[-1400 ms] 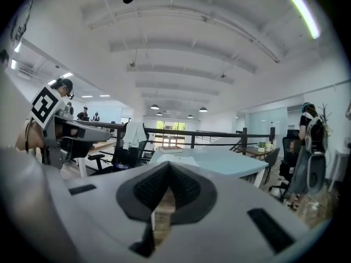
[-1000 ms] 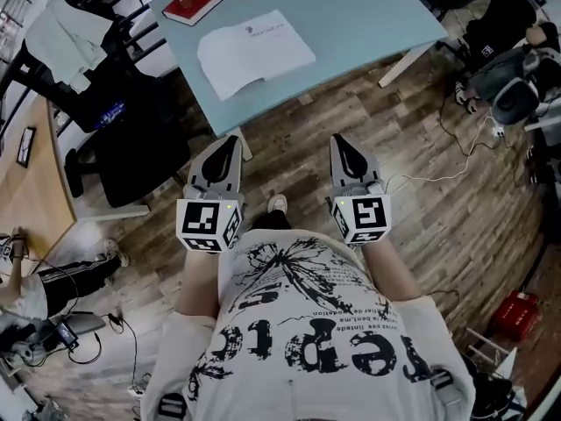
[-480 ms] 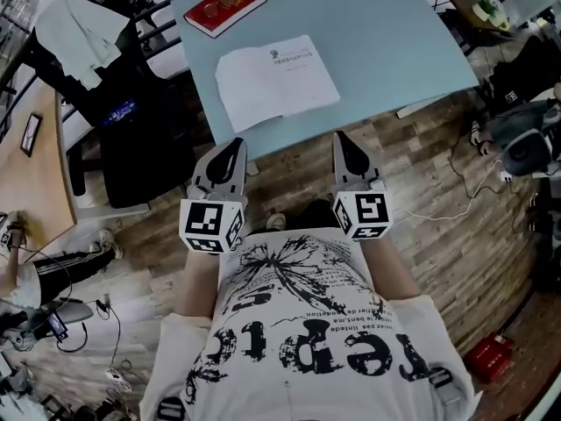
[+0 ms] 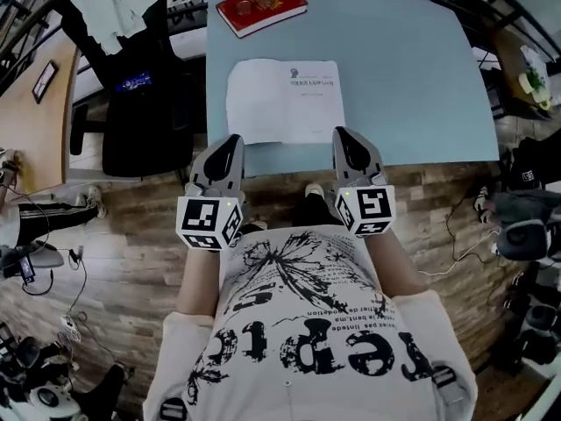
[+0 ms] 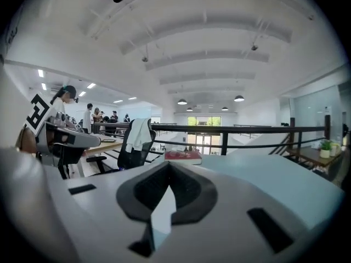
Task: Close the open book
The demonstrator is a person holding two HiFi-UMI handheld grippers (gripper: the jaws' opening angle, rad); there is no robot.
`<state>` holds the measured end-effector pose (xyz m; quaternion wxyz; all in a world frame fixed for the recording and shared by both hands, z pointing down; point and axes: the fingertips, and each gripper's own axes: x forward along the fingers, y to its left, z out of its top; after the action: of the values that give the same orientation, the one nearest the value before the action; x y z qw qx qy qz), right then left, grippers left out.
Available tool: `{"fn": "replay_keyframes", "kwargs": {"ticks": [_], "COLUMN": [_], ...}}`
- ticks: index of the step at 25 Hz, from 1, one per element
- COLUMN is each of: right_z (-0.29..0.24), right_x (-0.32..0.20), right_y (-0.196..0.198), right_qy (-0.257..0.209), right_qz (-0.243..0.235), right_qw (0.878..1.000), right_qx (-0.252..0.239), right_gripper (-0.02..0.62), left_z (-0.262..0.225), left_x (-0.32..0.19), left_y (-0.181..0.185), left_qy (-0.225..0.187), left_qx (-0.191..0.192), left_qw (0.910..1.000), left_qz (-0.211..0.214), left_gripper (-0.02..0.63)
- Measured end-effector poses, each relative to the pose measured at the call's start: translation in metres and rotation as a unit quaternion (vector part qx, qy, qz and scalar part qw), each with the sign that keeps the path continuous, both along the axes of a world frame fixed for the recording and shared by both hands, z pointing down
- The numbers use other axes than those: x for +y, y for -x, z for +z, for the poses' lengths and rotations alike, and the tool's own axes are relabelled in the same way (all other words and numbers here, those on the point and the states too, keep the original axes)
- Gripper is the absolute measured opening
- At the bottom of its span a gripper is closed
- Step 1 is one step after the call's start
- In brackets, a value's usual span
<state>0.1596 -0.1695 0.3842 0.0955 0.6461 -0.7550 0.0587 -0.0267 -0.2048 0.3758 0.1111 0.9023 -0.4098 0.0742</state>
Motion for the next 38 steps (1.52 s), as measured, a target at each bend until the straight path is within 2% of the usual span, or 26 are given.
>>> {"fn": "replay_keyframes", "kwargs": {"ticks": [4, 7, 10, 13, 16, 19, 20, 22, 25, 31, 35, 38], "right_z": [0.011, 0.023, 0.033, 0.039, 0.045, 0.049, 0.051, 0.055, 0.06, 0.068, 0.072, 0.076], "right_x": [-0.025, -0.042, -0.053, -0.062, -0.072, -0.079, -0.08, -0.082, -0.084, -0.087, -0.087, -0.086], "right_y": [-0.02, -0.031, -0.036, -0.037, -0.038, -0.036, -0.034, -0.033, -0.032, -0.039, -0.045, -0.051], "right_qy": [0.006, 0.016, 0.022, 0.023, 0.017, 0.008, 0.008, 0.011, 0.018, 0.026, 0.032, 0.037], "right_qz": [-0.055, -0.094, -0.126, -0.159, -0.172, -0.186, -0.191, -0.203, -0.216, -0.22, -0.213, -0.204], "right_qw": [0.998, 0.995, 0.992, 0.987, 0.985, 0.982, 0.981, 0.979, 0.976, 0.975, 0.976, 0.978], "right_qx": [-0.001, 0.001, -0.006, -0.016, -0.019, -0.016, -0.015, -0.011, -0.002, 0.011, 0.014, 0.017], "right_gripper": [0.011, 0.011, 0.011, 0.011, 0.011, 0.012, 0.012, 0.012, 0.012, 0.012, 0.012, 0.012], "left_z": [0.025, 0.058, 0.092, 0.124, 0.151, 0.17, 0.176, 0.185, 0.2, 0.222, 0.225, 0.231], "left_x": [-0.004, -0.002, 0.001, 0.004, 0.003, -0.002, -0.005, -0.008, -0.01, -0.018, -0.03, -0.035], "left_y": [-0.018, -0.032, -0.037, -0.039, -0.038, -0.039, -0.04, -0.041, -0.037, -0.019, -0.013, -0.009], "left_qy": [0.035, 0.09, 0.14, 0.187, 0.229, 0.248, 0.255, 0.272, 0.295, 0.305, 0.302, 0.306], "left_qx": [0.003, 0.033, 0.071, 0.121, 0.189, 0.263, 0.295, 0.36, 0.43, 0.517, 0.584, 0.607], "left_qw": [0.9981, 0.9918, 0.9794, 0.9591, 0.9303, 0.903, 0.8905, 0.8586, 0.8106, 0.7367, 0.6897, 0.6648], "left_qz": [-0.051, -0.085, -0.127, -0.174, -0.215, -0.232, -0.234, -0.243, -0.267, -0.311, -0.304, -0.309], "left_gripper": [0.021, 0.023, 0.023, 0.022, 0.023, 0.026, 0.048, 0.107, 0.127, 0.155, 0.153, 0.146]}}
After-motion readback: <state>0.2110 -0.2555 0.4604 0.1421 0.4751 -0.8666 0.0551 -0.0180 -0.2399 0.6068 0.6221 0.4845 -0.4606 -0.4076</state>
